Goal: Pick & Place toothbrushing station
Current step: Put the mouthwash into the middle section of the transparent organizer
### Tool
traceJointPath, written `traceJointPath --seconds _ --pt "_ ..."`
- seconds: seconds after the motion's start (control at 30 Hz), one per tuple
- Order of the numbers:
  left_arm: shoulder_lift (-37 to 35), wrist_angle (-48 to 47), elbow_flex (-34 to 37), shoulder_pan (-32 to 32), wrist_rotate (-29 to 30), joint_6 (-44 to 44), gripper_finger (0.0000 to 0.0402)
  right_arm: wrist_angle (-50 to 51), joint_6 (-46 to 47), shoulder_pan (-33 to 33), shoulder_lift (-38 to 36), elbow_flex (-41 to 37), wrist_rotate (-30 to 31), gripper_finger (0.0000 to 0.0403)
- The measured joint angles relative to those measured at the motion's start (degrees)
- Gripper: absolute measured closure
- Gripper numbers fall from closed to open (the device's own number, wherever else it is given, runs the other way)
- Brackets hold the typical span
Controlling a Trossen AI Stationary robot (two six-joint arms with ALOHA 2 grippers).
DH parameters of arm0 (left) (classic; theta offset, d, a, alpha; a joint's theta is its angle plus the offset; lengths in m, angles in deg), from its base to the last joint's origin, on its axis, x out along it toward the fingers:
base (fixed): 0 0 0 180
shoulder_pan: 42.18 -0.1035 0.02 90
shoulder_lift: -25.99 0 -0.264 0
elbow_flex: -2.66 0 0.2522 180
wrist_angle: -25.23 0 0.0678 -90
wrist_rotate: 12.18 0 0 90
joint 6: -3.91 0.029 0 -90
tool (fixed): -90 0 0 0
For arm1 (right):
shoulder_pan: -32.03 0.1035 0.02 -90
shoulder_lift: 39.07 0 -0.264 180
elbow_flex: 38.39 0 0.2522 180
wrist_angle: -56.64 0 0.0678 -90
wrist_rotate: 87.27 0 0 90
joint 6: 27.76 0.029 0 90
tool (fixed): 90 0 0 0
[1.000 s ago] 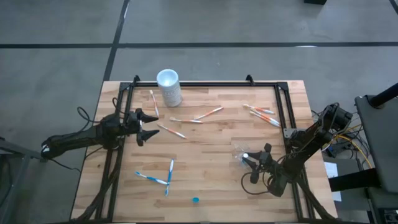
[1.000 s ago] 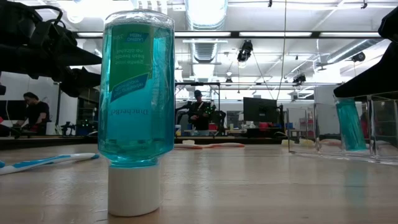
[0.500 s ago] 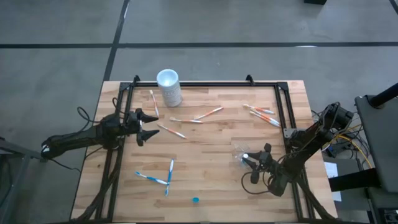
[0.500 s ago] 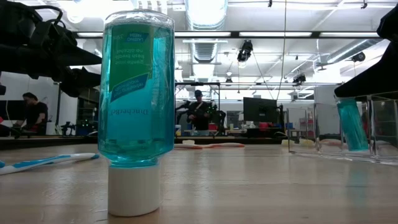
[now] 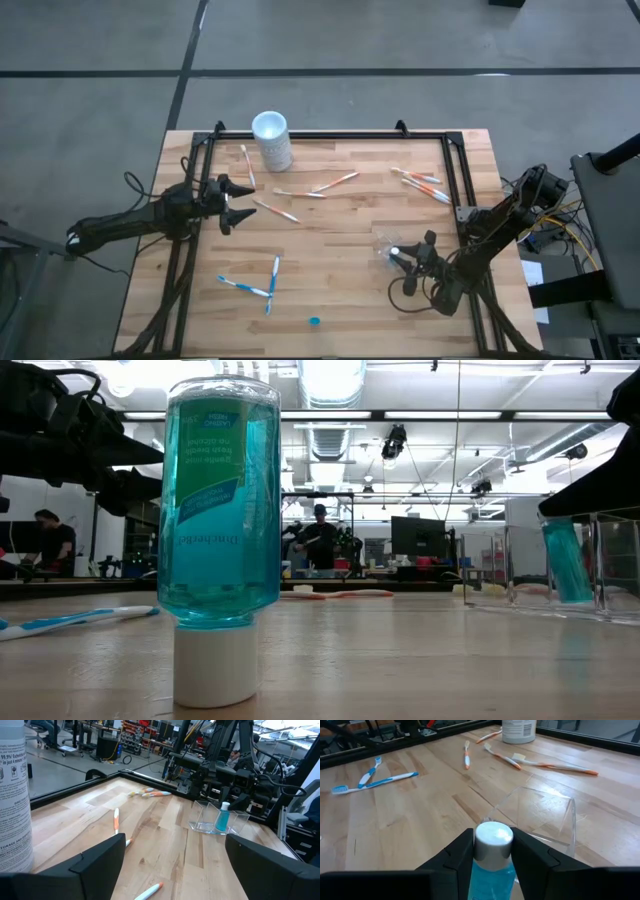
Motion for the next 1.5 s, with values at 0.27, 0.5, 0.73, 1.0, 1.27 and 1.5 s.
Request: traceJointPath --seconds 0.27,0.5,0.73,1.0,1.27,1.5 --pt "-0.02 0.00 0.00 0.00 0.00 -0.01 0.0053 -0.06 -1.84 0.00 -0.02 0.02 -1.06 0.0253" --pt "0.00 0.00 0.00 0.01 0.00 0.01 0.0053 0.01 -1.91 0.00 0.01 0.00 -1.06 0.0256" --pt "-0.02 0.00 0.00 -0.01 0.00 -0.01 0.0051 0.05 -2.85 0.00 0.01 0.09 -1.00 0.0247" --pt "0.00 -0.02 0.00 0.00 0.00 0.01 0.0052 0.17 -5.38 -0.11 0.09 1.10 -0.39 0.0228" --pt "-0.02 -0.01 0.00 0.00 0.00 0.00 0.0053 0.59 -6.09 -0.11 0.18 1.49 1.07 0.0227" --pt "0.00 0.00 0.00 -0.01 0.00 0.01 0.0053 0.47 -6.10 -0.11 0.01 1.49 4.10 0.0236"
